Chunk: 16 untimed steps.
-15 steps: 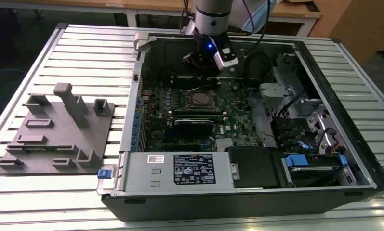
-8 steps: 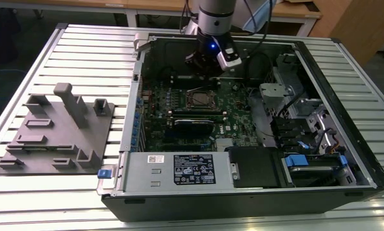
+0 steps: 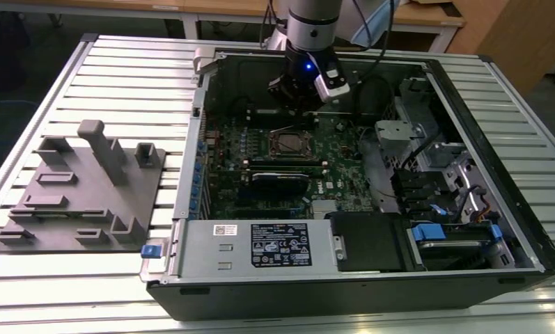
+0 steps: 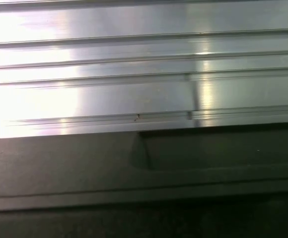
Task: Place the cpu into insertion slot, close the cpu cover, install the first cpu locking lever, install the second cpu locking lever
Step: 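Install the first cpu locking lever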
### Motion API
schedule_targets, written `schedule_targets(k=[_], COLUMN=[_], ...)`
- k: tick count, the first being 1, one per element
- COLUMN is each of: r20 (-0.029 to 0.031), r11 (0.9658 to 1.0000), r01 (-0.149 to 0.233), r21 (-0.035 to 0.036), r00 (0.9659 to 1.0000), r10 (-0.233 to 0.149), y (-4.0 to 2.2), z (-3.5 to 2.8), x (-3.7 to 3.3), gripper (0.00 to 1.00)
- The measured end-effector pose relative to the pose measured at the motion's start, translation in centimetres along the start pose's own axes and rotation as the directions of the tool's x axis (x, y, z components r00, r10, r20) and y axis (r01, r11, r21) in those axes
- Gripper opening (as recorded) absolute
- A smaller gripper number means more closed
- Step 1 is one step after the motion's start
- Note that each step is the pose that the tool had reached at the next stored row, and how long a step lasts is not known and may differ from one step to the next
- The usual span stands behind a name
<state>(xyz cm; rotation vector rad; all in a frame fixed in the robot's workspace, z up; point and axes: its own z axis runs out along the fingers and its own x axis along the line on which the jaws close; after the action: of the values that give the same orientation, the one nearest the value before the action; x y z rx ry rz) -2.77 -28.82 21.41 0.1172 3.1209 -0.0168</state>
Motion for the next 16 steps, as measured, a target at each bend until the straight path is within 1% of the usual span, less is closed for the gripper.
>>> schedule_targets(k=[2,5,7,10,12,16], r20=[0.0001,0.0005,0.0006,0.0007,0.0007,0.0008], r11=[1.0,0.9991,0.9984,0.9982,0.9981,0.9982], r01=[0.008,0.042,0.056,0.061,0.061,0.061], r21=[-0.0001,-0.0008,-0.0011,-0.0012,-0.0012,-0.0013], r00=[1.0,0.9991,0.9984,0.9982,0.9981,0.9982], r10=[-0.008,-0.042,-0.056,-0.061,-0.061,-0.061], y=[0.02,0.02,0.02,0.02,0.02,0.02], z=[0.0,0.01,0.02,0.02,0.21,0.23], x=[0.0,0.0,0.0,0.0,0.0,0.0], gripper=[0.11,0.11,0.11,0.11,0.11,0.11])
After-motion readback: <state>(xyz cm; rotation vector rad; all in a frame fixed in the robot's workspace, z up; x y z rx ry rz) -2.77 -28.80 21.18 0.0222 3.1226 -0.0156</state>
